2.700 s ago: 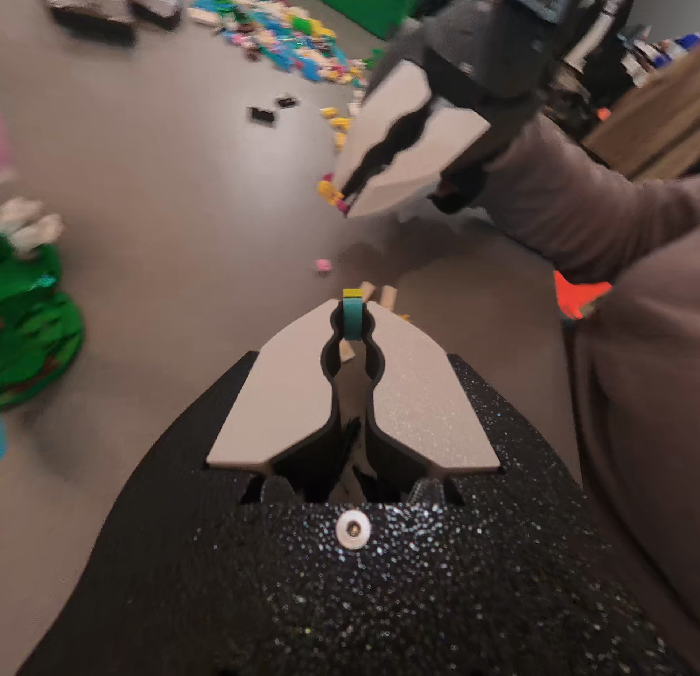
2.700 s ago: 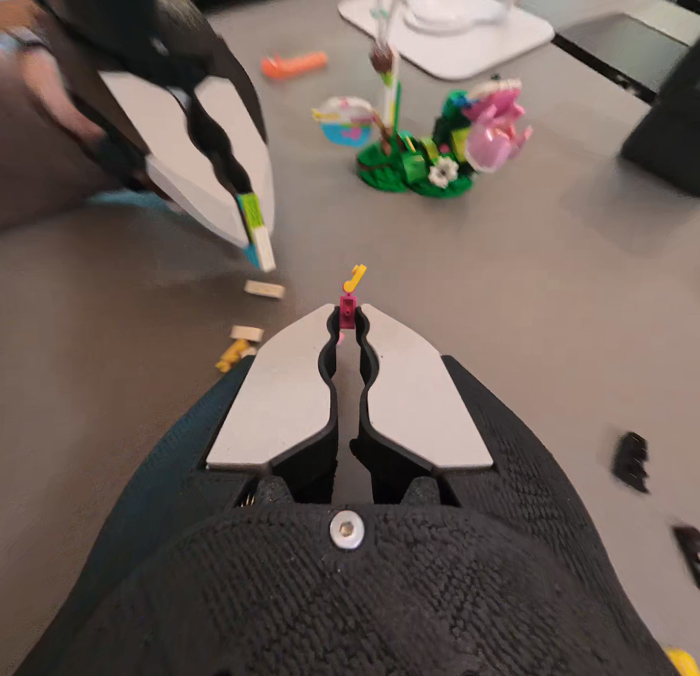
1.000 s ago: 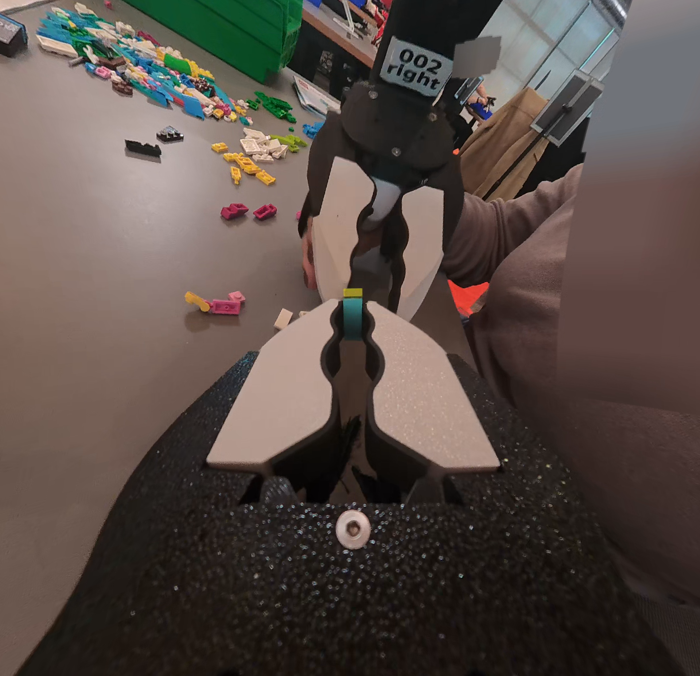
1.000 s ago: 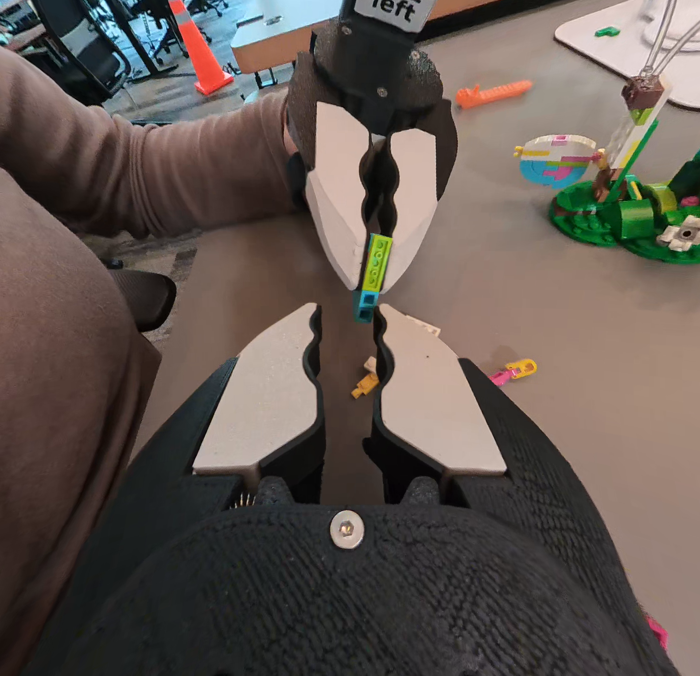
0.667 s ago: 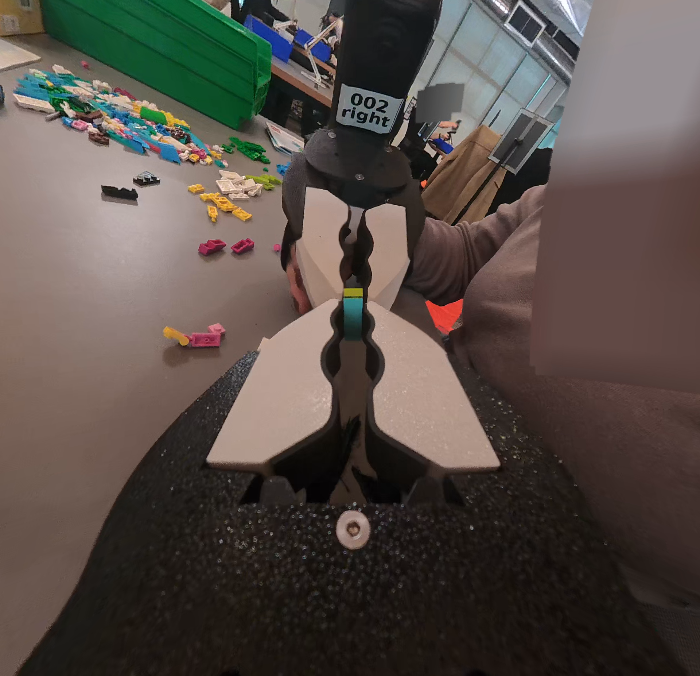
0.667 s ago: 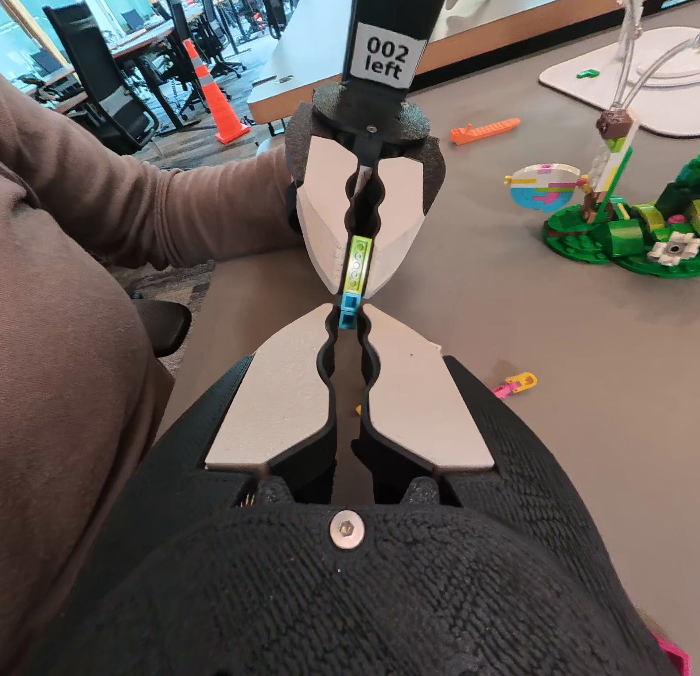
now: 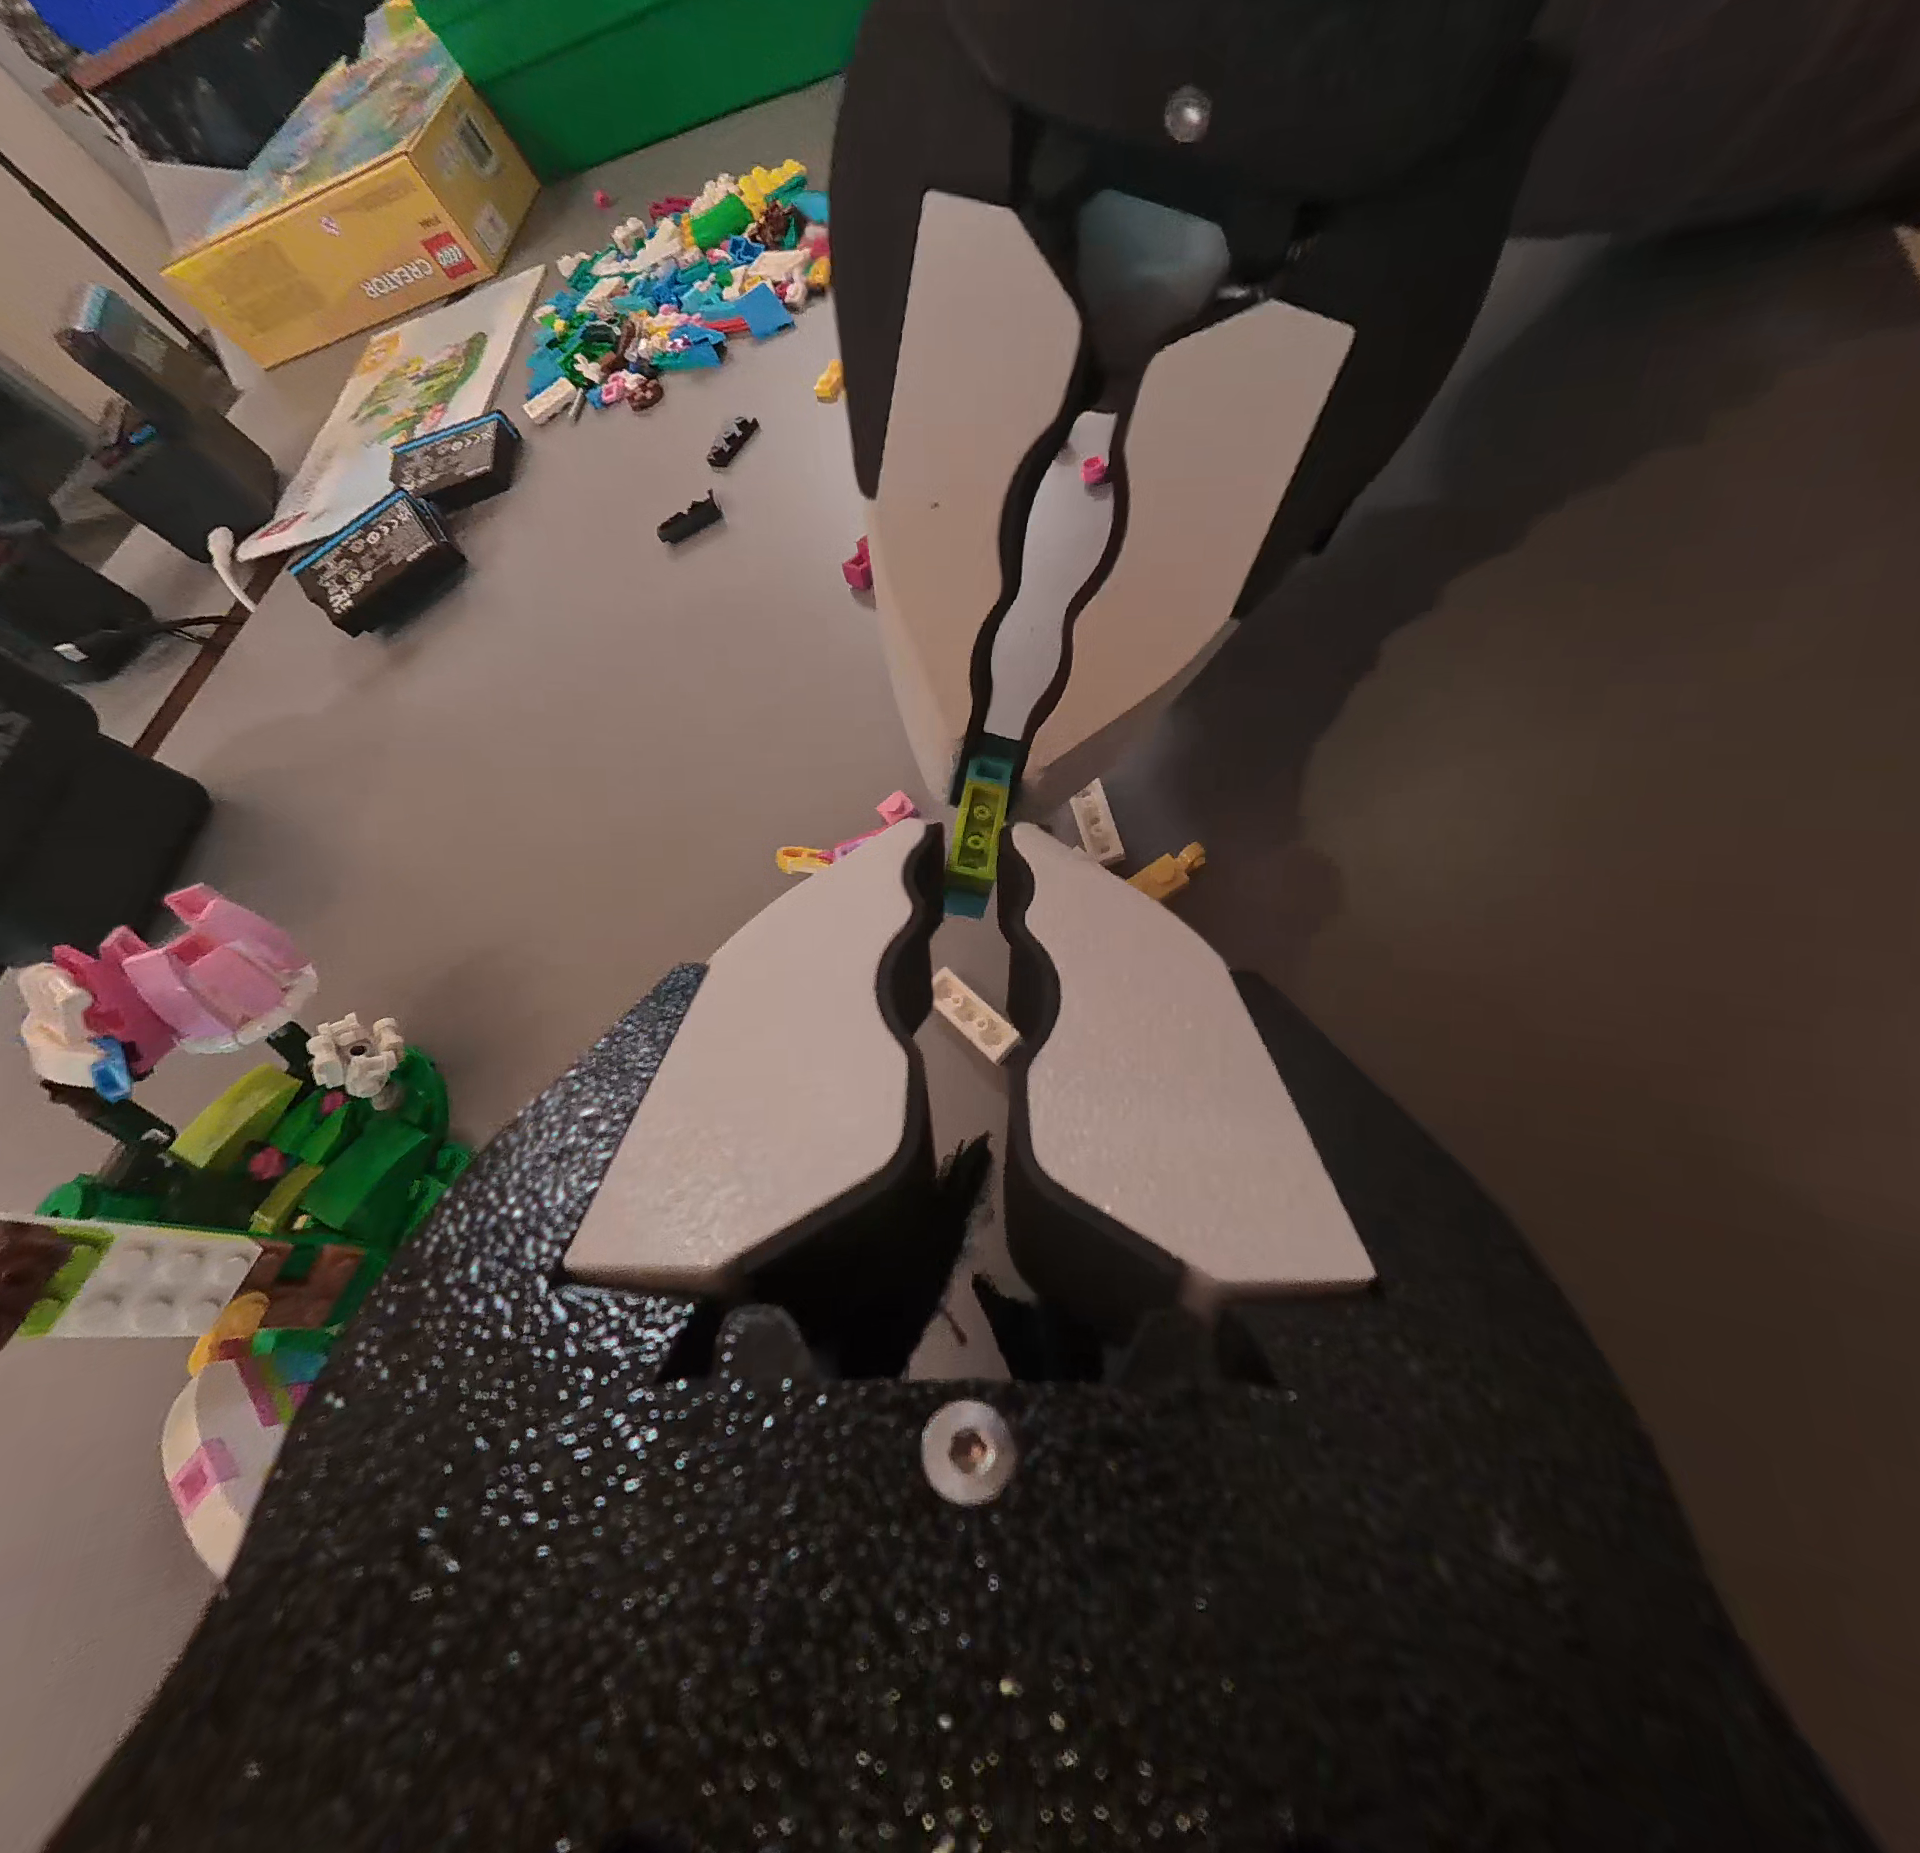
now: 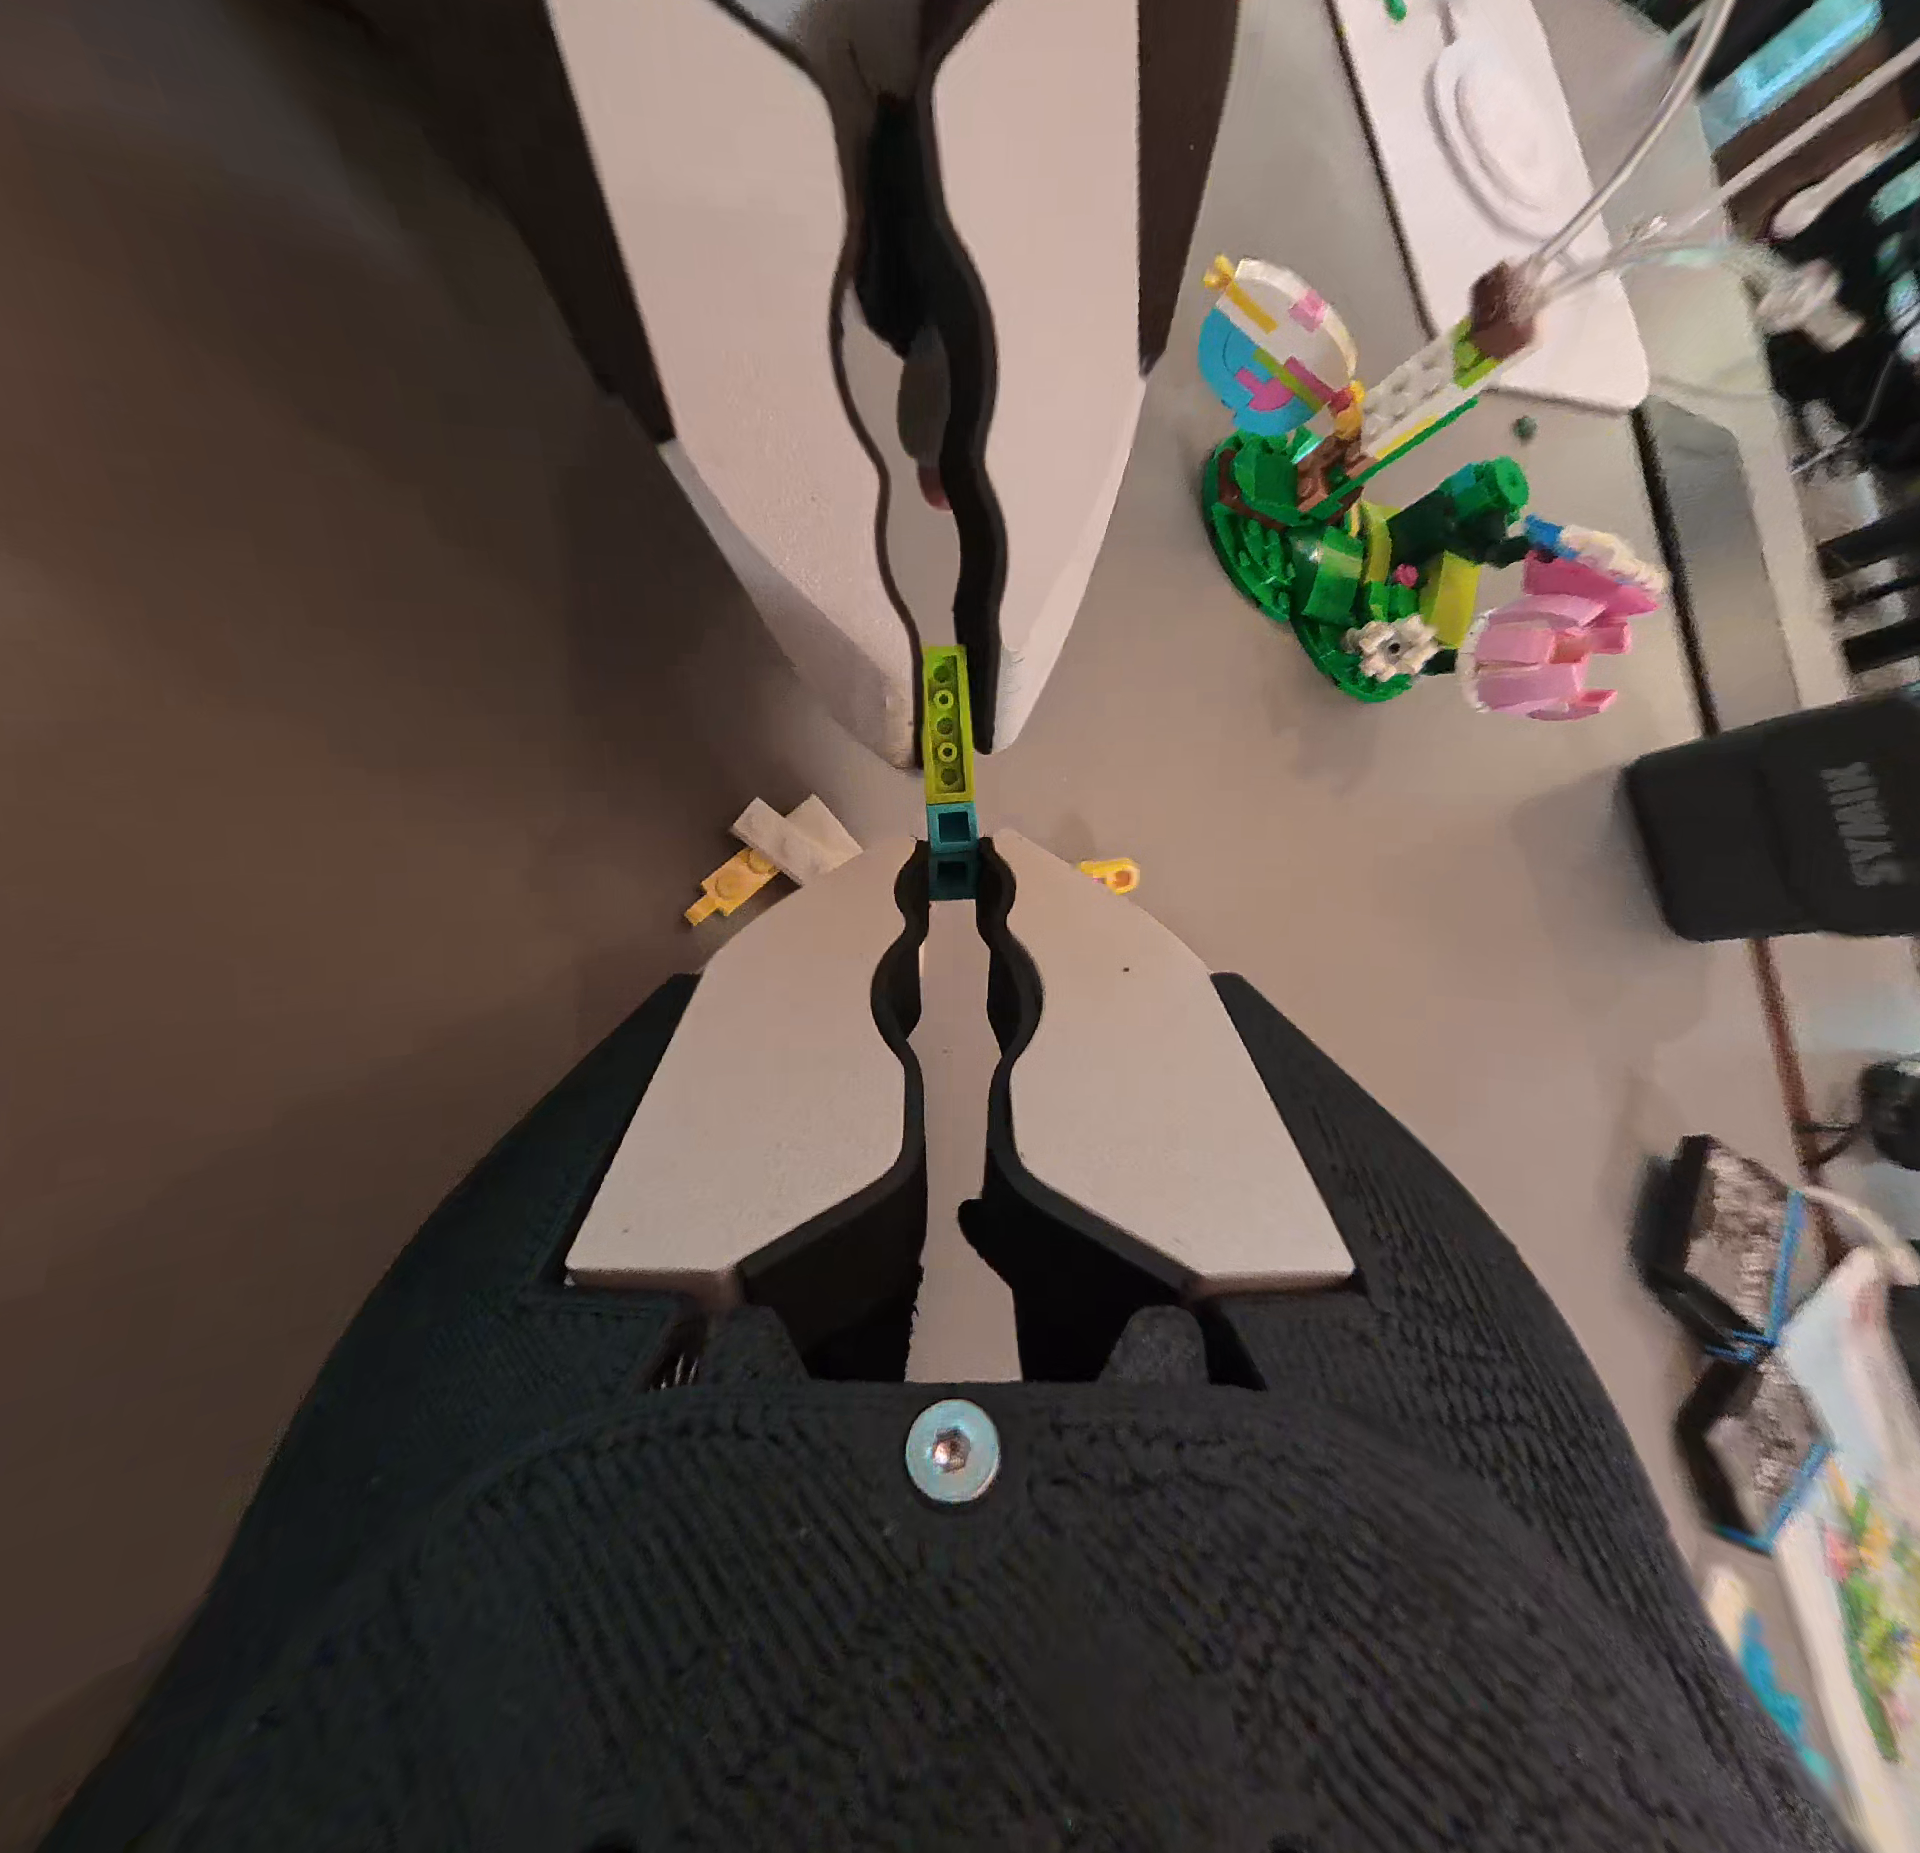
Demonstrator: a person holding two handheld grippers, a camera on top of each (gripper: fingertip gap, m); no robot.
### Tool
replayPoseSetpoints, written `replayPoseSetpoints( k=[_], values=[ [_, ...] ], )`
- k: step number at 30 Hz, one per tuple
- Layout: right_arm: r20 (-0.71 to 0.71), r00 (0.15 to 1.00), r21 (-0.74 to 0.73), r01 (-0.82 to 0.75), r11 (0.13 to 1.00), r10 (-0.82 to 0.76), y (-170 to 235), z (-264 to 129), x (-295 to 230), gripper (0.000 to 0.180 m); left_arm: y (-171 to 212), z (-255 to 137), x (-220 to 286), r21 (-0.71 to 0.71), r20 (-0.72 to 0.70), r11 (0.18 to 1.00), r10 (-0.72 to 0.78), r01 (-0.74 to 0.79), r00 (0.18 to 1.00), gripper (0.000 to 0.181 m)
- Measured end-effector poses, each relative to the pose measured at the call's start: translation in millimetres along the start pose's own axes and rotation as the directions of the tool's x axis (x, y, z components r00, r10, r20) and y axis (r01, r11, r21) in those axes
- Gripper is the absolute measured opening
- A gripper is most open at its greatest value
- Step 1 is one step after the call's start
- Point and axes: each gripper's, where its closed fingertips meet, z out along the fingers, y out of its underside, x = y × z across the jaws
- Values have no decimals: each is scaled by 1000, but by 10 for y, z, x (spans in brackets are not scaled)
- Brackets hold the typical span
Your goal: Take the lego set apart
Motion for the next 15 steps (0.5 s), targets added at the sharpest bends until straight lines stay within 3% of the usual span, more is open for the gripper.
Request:
replayPoseSetpoints(
  k=[5,9,11,13,15],
  values=[
    [-155,969,86,208,974,-193,-140,-114,96,6,-166,-93,-38,144,-131,951,-257,275,957,9],
    [-312,853,31,450,892,-420,-184,-151,124,9,-199,-119,-36,168,-229,891,-381,422,896,10],
    [-325,854,56,446,893,-406,-207,-168,138,8,-229,-135,-56,186,-273,849,-438,494,856,11],
    [-268,907,88,358,929,-324,-161,-141,139,6,-178,-106,-58,152,-278,837,-475,526,835,9],
    [-181,958,107,242,964,-221,-66,-94,119,6,-123,-122,-130,155,-217,859,-452,487,865,8]
  ],
)
